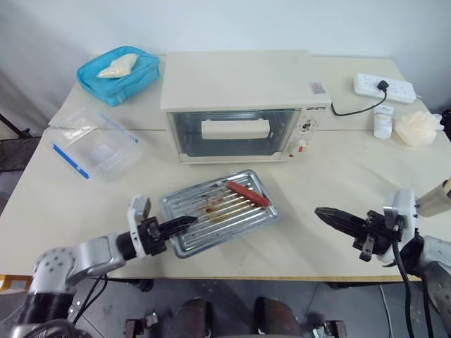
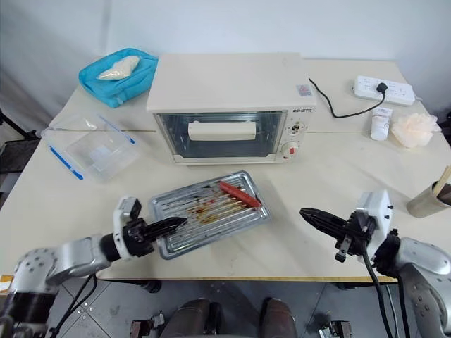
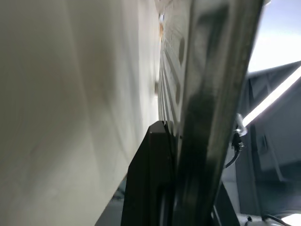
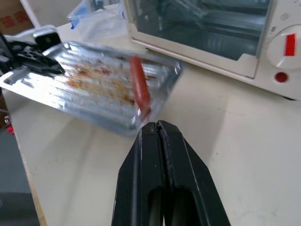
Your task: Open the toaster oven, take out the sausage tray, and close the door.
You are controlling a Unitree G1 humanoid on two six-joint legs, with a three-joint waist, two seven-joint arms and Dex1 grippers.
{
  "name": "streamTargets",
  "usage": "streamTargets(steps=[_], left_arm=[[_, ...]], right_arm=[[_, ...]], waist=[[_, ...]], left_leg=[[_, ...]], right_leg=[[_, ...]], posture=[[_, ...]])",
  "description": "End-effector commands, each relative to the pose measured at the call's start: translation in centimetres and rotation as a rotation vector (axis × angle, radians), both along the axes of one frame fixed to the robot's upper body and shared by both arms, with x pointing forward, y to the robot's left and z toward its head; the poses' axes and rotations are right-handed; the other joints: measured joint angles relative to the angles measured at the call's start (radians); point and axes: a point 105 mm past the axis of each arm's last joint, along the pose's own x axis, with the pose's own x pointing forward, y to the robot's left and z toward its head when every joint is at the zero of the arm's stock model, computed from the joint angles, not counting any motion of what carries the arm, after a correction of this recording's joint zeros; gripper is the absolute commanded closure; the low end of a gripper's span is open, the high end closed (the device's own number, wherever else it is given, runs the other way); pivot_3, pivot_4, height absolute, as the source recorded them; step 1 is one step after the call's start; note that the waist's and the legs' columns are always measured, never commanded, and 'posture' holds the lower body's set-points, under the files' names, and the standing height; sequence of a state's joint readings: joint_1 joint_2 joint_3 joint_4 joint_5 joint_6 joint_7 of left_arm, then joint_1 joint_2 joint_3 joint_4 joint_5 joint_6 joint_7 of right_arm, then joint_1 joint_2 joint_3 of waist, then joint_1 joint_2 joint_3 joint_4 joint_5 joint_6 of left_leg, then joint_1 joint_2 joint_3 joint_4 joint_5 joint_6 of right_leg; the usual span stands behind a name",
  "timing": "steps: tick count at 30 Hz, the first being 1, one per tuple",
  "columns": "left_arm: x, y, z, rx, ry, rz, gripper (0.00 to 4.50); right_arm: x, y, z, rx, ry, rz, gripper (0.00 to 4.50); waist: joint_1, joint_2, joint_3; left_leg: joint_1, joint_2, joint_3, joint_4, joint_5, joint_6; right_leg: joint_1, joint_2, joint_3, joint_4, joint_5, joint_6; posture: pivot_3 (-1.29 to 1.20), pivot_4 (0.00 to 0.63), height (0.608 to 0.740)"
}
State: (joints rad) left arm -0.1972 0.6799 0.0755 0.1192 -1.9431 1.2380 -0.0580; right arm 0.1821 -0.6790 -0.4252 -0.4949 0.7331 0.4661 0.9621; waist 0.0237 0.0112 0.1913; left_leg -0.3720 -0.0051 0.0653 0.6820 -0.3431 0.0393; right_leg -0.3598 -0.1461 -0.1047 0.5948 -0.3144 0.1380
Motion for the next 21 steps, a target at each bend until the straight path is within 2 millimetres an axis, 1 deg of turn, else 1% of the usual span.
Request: streamTargets(steps=[1, 3, 6, 7, 9, 11, 12, 13, 14, 17, 19, 20, 21], left_arm=[[0.9, -0.4, -0.9, 0.021, 0.041, -0.046, 4.5], [2.1, -0.8, -1.3, 0.052, 0.042, -0.052, 4.5], [2.8, -1.2, -1.4, 0.086, 0.015, -0.074, 4.5], [3.1, -1.2, -1.5, 0.118, -0.011, -0.07, 4.08], [3.3, -1.4, -1.3, 0.135, -0.052, -0.083, 3.59], [3.4, -1.6, -0.9, 0.134, -0.09, -0.101, 2.9], [3.5, -1.7, -0.8, 0.142, -0.109, -0.103, 2.63], [3.8, -1.6, -0.6, 0.158, -0.132, -0.086, 2.3], [4.4, -1.3, -0.6, 0.212, -0.182, -0.052, 1.98], [3.7, -1.0, -0.2, 0.263, -0.257, -0.095, 1.13], [3.5, 0.0, -0.1, 0.319, -0.299, -0.085, 0.52], [3.6, 0.4, 0.3, 0.335, -0.357, -0.059, 0.24], [3.6, 1.1, 0.7, 0.36, -0.399, -0.039, 0.05]], right_arm=[[-0.8, 0.0, 1.3, -0.006, -0.044, -0.017, 4.46], [-1.0, -0.1, 1.4, -0.012, -0.041, -0.029, 4.46], [-1.2, -0.2, 1.5, -0.014, -0.04, -0.039, 4.46], [-1.3, -0.1, 1.6, -0.013, -0.04, -0.043, 4.5], [-1.3, -0.1, 1.5, -0.012, -0.038, -0.045, 4.5], [-1.4, 0.1, 1.4, -0.012, -0.033, -0.043, 4.5], [-1.5, 0.1, 1.3, -0.011, -0.03, -0.042, 4.5], [-1.4, 0.2, 1.2, -0.011, -0.028, -0.04, 4.5], [-1.3, 0.3, 1.1, -0.011, -0.025, -0.037, 4.5], [-1.2, 0.3, 1.0, -0.011, -0.018, -0.025, 4.5], [-1.1, 0.4, 0.9, -0.012, -0.014, -0.017, 4.5], [-1.0, 0.4, 0.8, -0.013, -0.013, -0.011, 4.5], [-0.9, 0.5, 0.8, -0.013, -0.011, -0.005, 4.5]], waist=[[0.004, 0.001, -0.001], [0.012, 0.003, -0.002], [0.031, 0.004, -0.002], [0.033, 0.004, -0.002], [0.034, 0.004, -0.002], [0.032, 0.004, -0.002], [0.031, 0.004, -0.002], [0.031, 0.004, -0.002], [0.03, 0.004, -0.002], [0.027, 0.004, -0.002], [0.023, 0.004, -0.002], [0.021, 0.004, -0.002], [0.015, 0.004, -0.002]], left_leg=[[0.0, 0.0, 0.0, 0.0, 0.0, 0.0], [0.001, -0.001, 0.0, 0.0, 0.002, 0.0], [0.001, -0.003, 0.0, 0.0, 0.005, -0.001], [0.001, -0.003, 0.0, 0.0, 0.005, -0.003], [0.001, -0.003, 0.0, -0.001, 0.005, -0.005], [0.001, -0.003, 0.0, -0.001, 0.005, -0.006], [0.001, -0.003, 0.0, -0.002, 0.004, -0.006], [0.001, -0.003, 0.0, -0.002, 0.004, -0.007], [0.0, -0.003, 0.0, -0.003, 0.004, -0.007], [0.0, -0.002, 0.0, -0.005, 0.006, -0.004], [0.0, -0.002, 0.0, -0.006, 0.006, -0.004], [0.0, -0.001, 0.0, -0.007, 0.006, -0.003], [0.0, -0.001, 0.0, -0.008, 0.006, -0.003]], right_leg=[[0.0, 0.0, 0.0, 0.0, 0.0, 0.0], [0.001, 0.0, 0.001, 0.0, 0.001, 0.001], [0.001, -0.002, 0.002, -0.002, 0.002, 0.004], [0.001, -0.002, 0.002, -0.003, 0.003, 0.005], [0.001, -0.003, 0.002, -0.003, 0.003, 0.006], [0.0, -0.003, 0.003, -0.003, 0.003, 0.006], [0.0, -0.003, 0.003, -0.003, 0.003, 0.006], [-0.001, -0.003, 0.003, -0.003, 0.003, 0.006], [-0.001, -0.003, 0.003, -0.003, 0.003, 0.006], [-0.001, -0.002, 0.002, -0.002, 0.003, 0.006], [-0.001, -0.002, 0.002, -0.002, 0.003, 0.006], [-0.001, -0.001, 0.001, -0.003, 0.003, 0.006], [-0.002, -0.001, 0.001, -0.003, 0.003, 0.006]], posture=[[0.0, 0.15, 0.74], [0.0, 0.15, 0.74], [0.0, 0.15, 0.74], [0.0, 0.15, 0.74], [0.0, 0.15, 0.74], [0.0, 0.15, 0.74], [0.0, 0.15, 0.74], [0.0, 0.15, 0.74], [0.0, 0.15, 0.74], [0.0, 0.15, 0.74], [0.0, 0.15, 0.74], [0.0, 0.15, 0.74], [0.0, 0.15, 0.74]])
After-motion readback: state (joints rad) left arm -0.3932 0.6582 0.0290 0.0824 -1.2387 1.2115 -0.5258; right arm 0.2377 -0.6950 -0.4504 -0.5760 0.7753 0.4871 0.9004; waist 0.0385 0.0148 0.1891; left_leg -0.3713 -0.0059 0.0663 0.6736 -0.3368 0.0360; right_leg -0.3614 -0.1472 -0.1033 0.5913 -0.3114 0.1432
